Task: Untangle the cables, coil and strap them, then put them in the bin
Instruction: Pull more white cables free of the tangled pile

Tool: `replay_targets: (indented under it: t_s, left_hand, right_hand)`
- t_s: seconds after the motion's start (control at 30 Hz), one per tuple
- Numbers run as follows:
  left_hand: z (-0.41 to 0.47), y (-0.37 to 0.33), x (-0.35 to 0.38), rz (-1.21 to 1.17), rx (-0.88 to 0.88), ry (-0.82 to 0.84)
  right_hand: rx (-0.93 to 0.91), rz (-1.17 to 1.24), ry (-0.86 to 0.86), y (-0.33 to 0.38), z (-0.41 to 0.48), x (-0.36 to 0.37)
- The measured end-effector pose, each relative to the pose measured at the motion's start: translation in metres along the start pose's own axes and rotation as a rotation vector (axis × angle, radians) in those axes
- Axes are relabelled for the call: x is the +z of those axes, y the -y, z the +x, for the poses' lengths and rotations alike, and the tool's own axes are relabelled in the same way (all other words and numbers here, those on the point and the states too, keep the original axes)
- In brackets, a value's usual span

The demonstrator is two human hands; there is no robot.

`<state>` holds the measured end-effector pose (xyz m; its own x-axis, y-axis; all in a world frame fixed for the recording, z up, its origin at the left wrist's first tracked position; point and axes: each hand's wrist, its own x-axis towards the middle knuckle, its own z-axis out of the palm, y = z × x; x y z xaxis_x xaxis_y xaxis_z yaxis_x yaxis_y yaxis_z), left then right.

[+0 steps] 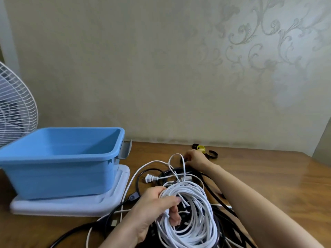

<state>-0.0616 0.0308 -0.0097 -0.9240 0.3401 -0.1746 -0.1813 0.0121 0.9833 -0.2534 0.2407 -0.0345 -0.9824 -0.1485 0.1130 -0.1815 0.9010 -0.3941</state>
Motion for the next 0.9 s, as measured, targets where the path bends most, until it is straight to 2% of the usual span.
replay_targets:
  t_s: [0.1,0.13,0.2,0.23,0.27,0.37,0.43,0.6,0.7,0.77,0.8,0.83,0.9]
  left_hand:
    - [0.000,0.001,0.002,-0.051,0.001,-0.015]
    - [0.000,0.001,0.003,-0.054,0.002,-0.017]
    - [-0.001,0.000,0.004,-0.049,-0.002,-0.011]
    - [0.000,0.001,0.003,-0.051,-0.002,-0.009]
    - [0.000,0.001,0.003,-0.049,-0.001,-0.007]
    - [0.000,0.000,0.003,-0.037,0.001,0.009]
    - [-0.001,-0.002,0.003,-0.080,-0.004,0.033]
    - [-0.005,-0.004,0.006,-0.203,0.026,0.040]
    - [-0.005,-0.006,0.005,-0.285,0.066,0.004]
    - [-0.005,-0.007,0.004,-0.317,0.116,-0.029]
    - [-0.006,-0.008,0.003,-0.313,0.147,-0.041]
    - [-0.005,-0.008,0.003,-0.301,0.179,-0.040]
    - [-0.008,-0.008,0.001,-0.243,0.239,-0.021]
  right_hand:
    - [-0.036,0.175,0.038,0.002,-0.012,-0.009]
    - [-0.012,0.273,-0.017,-0.002,-0.015,-0.014]
    - [0.109,0.356,-0.273,-0.017,-0.015,-0.030]
    - [0.192,0.273,-0.368,-0.029,-0.013,-0.036]
    - [0.269,0.146,-0.369,-0.043,-0.012,-0.038]
    - [0.404,-0.164,-0.139,-0.076,-0.012,-0.032]
    - [0.402,-0.200,-0.186,-0.089,-0.015,-0.023]
    - [0.397,0.093,-0.413,-0.073,-0.047,-0.045]
    - [0.250,0.450,-0.554,-0.013,-0.085,-0.079]
    - [0.051,0.832,-0.502,0.045,-0.126,-0.099]
    - [-0.060,0.995,-0.394,0.073,-0.149,-0.104]
    - [-0.153,1.086,-0.255,0.094,-0.171,-0.105]
    - [-0.233,1.075,-0.010,0.128,-0.205,-0.095]
